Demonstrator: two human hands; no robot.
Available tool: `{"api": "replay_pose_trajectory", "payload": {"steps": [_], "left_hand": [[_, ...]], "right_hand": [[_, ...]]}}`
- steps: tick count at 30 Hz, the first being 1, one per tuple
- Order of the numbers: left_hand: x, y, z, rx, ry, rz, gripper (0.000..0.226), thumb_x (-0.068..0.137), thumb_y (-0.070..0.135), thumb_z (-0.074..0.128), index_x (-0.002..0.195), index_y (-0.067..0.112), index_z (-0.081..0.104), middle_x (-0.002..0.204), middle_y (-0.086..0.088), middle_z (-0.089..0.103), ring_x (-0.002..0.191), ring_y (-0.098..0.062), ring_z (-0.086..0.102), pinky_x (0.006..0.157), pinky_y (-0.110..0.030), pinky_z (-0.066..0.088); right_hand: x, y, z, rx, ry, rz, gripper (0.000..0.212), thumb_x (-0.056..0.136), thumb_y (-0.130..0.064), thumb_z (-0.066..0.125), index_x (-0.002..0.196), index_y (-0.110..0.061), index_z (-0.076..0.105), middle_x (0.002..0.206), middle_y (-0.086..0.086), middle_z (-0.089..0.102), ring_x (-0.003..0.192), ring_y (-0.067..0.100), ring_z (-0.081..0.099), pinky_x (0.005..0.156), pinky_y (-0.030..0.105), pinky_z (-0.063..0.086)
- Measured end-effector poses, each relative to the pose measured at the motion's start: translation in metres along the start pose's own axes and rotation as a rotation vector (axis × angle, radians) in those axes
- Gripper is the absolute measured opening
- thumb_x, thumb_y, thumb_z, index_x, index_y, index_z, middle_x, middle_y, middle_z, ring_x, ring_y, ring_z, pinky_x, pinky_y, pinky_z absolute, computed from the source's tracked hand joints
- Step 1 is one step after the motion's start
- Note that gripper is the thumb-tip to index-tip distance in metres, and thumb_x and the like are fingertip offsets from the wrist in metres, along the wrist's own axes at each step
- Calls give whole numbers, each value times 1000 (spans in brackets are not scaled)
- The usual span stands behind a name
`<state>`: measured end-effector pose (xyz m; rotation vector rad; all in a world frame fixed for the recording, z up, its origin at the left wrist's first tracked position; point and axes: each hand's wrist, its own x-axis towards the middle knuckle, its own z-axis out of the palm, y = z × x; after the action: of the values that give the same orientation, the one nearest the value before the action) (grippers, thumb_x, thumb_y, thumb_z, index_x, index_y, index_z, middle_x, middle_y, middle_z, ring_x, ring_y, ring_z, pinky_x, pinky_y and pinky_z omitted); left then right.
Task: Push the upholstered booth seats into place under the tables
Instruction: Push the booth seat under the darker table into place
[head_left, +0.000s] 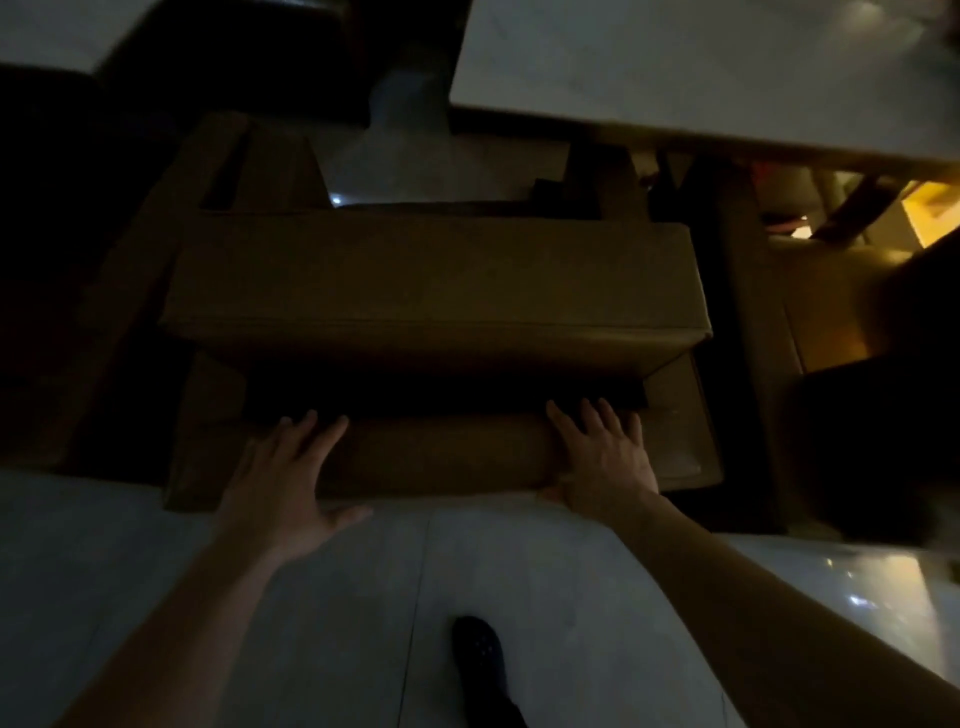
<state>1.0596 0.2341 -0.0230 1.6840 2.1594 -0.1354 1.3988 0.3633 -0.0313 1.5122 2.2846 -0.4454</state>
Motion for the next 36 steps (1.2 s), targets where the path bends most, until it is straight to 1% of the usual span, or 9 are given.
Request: {"api": "replay_pose_trajectory", "payload": {"steps": [2, 7, 12, 17, 21, 23, 29, 33, 36], "left_hand": [[6, -4, 7, -9, -3, 31, 106, 70, 80, 61, 153, 46, 5, 165, 4, 5, 150, -25, 0, 120, -50, 9], [3, -12, 12, -53, 70, 61, 82, 85, 60, 62, 152, 45, 18, 163, 4, 15, 148, -27, 7, 115, -55, 26], [-12, -36, 14, -44, 62, 87, 78, 86, 57, 62, 150, 47, 19, 161, 8, 18, 147, -26, 10, 104, -56, 40], [-42, -66, 20, -26, 61, 138, 79, 86, 55, 64, 151, 47, 19, 162, 9, 18, 148, -24, 9, 107, -52, 37], [-52, -83, 29, -24, 70, 186, 82, 76, 51, 77, 147, 45, 35, 155, 5, 38, 142, -29, 28, 101, -55, 45], [-51, -86, 37, -41, 85, 217, 88, 68, 47, 83, 145, 42, 41, 150, 3, 46, 138, -31, 34, 97, -57, 47], [-41, -90, 45, -12, 97, 270, 99, 59, 47, 89, 145, 39, 41, 146, 0, 51, 133, -35, 44, 96, -62, 46], [-18, -85, 40, -38, 128, 249, 91, 66, 40, 87, 145, 39, 42, 147, -3, 49, 136, -36, 40, 99, -63, 43], [8, -80, 33, -41, 174, 239, 82, 76, 40, 80, 147, 38, 39, 153, -3, 41, 143, -36, 30, 109, -63, 32]], "right_hand": [[-4, -1, 8, -10, 80, 2, 108, 78, -71, 61, 155, -36, -6, 164, 11, 11, 151, 35, 3, 119, 62, 8], [-10, -13, 15, -8, 155, 27, 104, 78, -67, 65, 156, -33, 5, 161, 11, 21, 149, 37, 12, 118, 63, 14], [-38, -41, 29, 18, 138, 84, 103, 79, -68, 63, 156, -33, 4, 163, 10, 17, 151, 35, 9, 120, 61, 13], [-79, -80, 52, 33, 100, 142, 105, 80, -75, 54, 156, -34, -7, 166, 10, 6, 152, 35, 1, 121, 60, 9], [-98, -95, 66, 40, 57, 185, 108, 80, -78, 49, 152, -36, -19, 166, 11, -7, 151, 34, -9, 121, 59, 3], [-99, -96, 68, 41, 52, 202, 108, 79, -79, 48, 151, -37, -21, 166, 11, -9, 151, 33, -11, 122, 58, 2], [-90, -94, 60, 33, 1, 205, 111, 78, -77, 53, 151, -38, -21, 166, 12, -9, 151, 36, -10, 121, 59, 4], [-72, -90, 50, 44, 36, 202, 110, 79, -73, 57, 153, -37, -17, 165, 13, -8, 151, 37, -10, 121, 60, 5], [-51, -83, 41, 44, 79, 188, 107, 81, -72, 56, 154, -36, -14, 166, 14, -4, 151, 37, -9, 121, 60, 7]]}}
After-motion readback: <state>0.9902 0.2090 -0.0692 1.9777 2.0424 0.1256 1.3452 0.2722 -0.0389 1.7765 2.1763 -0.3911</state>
